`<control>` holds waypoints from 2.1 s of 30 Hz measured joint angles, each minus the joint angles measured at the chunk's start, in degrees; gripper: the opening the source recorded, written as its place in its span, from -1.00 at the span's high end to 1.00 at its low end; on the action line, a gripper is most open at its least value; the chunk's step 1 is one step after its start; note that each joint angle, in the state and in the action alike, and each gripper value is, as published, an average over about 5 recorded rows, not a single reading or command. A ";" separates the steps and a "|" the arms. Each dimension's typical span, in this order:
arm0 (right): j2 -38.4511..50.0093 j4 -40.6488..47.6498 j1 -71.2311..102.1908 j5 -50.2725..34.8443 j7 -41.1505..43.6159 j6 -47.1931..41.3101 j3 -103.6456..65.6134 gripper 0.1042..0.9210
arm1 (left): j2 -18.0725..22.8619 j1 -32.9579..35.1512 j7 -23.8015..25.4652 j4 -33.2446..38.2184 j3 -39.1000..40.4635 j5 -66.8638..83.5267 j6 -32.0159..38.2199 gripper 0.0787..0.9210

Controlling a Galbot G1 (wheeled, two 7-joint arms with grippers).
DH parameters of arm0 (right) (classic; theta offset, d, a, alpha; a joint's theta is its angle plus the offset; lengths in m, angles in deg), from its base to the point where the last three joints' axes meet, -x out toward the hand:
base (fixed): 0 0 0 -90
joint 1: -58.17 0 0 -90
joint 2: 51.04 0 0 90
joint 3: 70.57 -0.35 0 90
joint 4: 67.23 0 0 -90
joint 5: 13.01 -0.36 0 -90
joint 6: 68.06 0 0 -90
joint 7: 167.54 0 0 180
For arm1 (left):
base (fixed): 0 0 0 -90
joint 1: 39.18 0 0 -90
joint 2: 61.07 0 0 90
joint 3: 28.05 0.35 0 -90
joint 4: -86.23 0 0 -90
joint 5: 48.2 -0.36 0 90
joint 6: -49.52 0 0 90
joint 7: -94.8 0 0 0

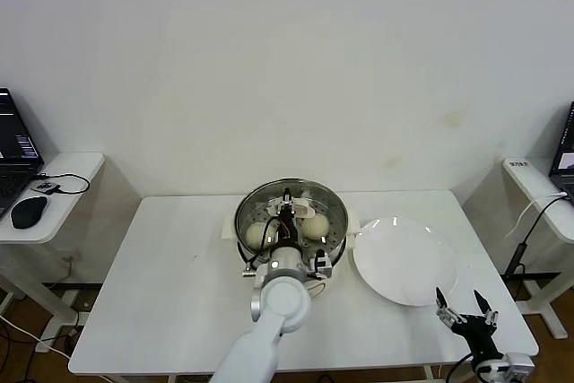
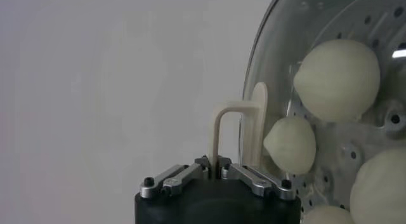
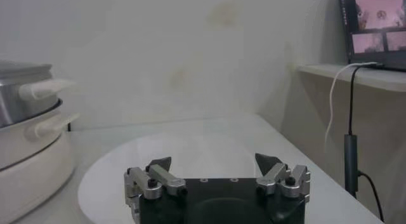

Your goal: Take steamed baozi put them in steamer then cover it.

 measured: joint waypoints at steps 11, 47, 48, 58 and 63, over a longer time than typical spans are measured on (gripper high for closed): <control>-0.02 -0.02 0.20 0.08 0.00 0.05 -0.26 -0.76 | -0.38 1.50 1.74 4.20 0.32 1.07 -0.05 -0.26; 0.69 -2.55 1.71 -0.66 0.09 -1.10 0.81 -0.76 | -5.94 10.59 2.63 19.02 -3.99 3.88 1.31 -0.77; 0.80 -2.94 1.78 -0.65 -0.02 -1.15 0.99 -0.76 | -6.44 11.02 2.42 20.05 -4.61 4.54 1.46 -0.77; 2.61 -5.01 2.83 1.69 -2.19 0.25 3.99 -0.76 | -11.41 16.13 -5.59 27.03 -15.40 23.50 6.42 -0.77; 3.19 -5.89 3.33 3.02 -3.62 1.47 6.26 -0.76 | -12.30 21.80 -13.40 26.43 -22.99 39.57 12.90 -0.77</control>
